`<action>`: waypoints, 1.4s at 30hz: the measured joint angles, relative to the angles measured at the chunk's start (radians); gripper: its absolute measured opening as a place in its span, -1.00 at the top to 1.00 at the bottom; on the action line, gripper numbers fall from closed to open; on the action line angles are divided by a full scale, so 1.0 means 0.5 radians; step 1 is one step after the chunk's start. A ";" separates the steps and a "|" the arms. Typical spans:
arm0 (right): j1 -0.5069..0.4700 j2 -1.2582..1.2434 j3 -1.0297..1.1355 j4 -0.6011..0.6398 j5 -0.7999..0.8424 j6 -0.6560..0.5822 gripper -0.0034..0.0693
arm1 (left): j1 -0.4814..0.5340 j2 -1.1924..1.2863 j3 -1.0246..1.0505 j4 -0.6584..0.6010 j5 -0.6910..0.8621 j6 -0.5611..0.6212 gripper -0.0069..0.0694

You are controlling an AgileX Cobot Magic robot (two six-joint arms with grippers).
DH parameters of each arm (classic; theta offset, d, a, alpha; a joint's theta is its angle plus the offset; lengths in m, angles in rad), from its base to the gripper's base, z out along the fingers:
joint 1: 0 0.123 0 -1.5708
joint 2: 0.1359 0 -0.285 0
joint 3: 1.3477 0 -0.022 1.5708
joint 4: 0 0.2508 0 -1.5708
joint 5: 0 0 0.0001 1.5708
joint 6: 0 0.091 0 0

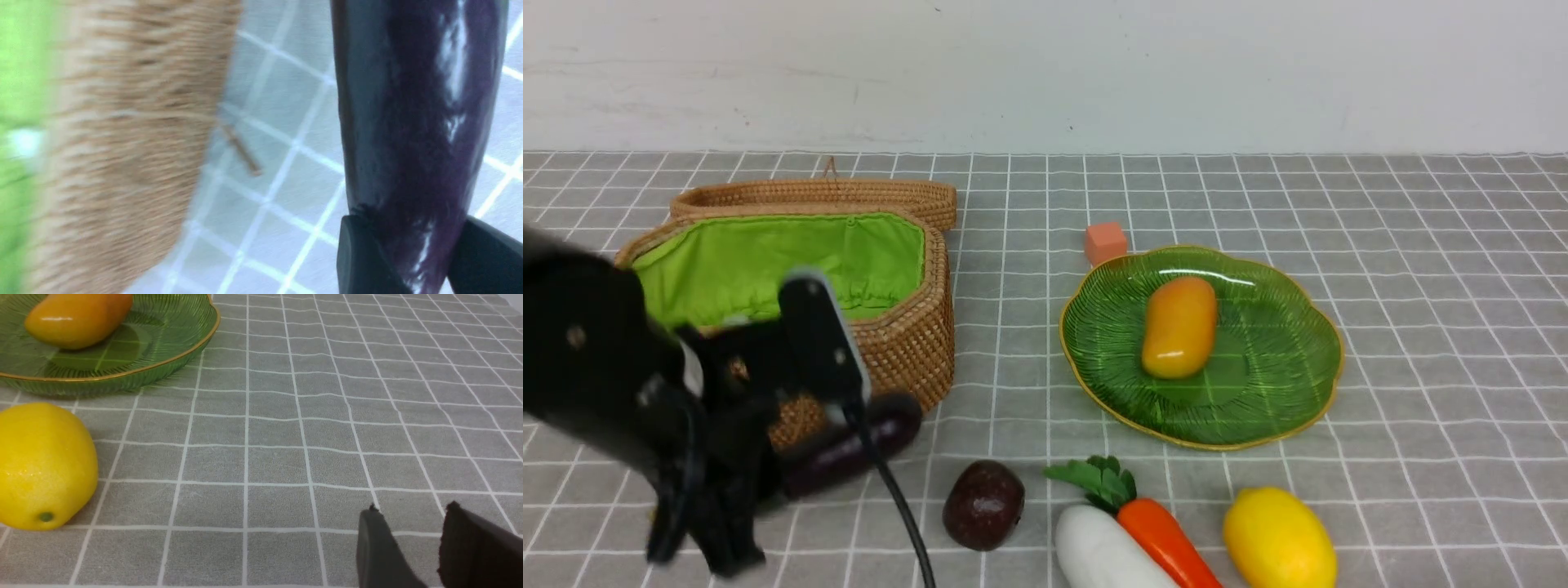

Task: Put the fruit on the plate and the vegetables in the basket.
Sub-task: Use the left arm to grab an eggplant and put it into the left basket, then use the right arm to grab a lemon and put it into the right plate

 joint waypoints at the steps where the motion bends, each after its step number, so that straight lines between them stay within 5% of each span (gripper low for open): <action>1: 0.000 0.000 0.000 0.000 0.000 0.000 0.24 | 0.012 0.000 -0.078 0.061 0.032 -0.035 0.14; 6: 0.000 0.000 0.000 0.000 0.000 0.000 0.24 | 0.159 0.014 -0.349 0.302 -0.048 -0.091 0.14; 12: 0.000 0.000 0.000 0.000 0.000 0.000 0.24 | 0.466 0.193 -0.439 0.453 -0.738 -0.109 0.14; 21: 0.000 0.000 0.000 0.000 0.000 0.000 0.24 | 0.522 0.521 -0.439 0.476 -0.966 -0.329 0.11; 27: 0.000 0.000 0.000 0.000 0.000 0.000 0.24 | 0.522 0.573 -0.439 0.482 -0.922 -0.540 -0.49; 33: 0.000 0.000 0.000 -0.002 0.000 0.000 0.24 | 0.522 0.483 -0.439 0.368 -0.729 -0.691 -0.78; 38: 0.000 0.000 0.000 0.000 0.000 0.000 0.24 | 0.522 0.151 -0.439 0.123 -0.414 -0.881 -0.58; 42: 0.000 0.000 0.000 0.000 0.000 0.000 0.24 | 0.522 -0.271 -0.439 -0.062 0.014 -1.054 0.03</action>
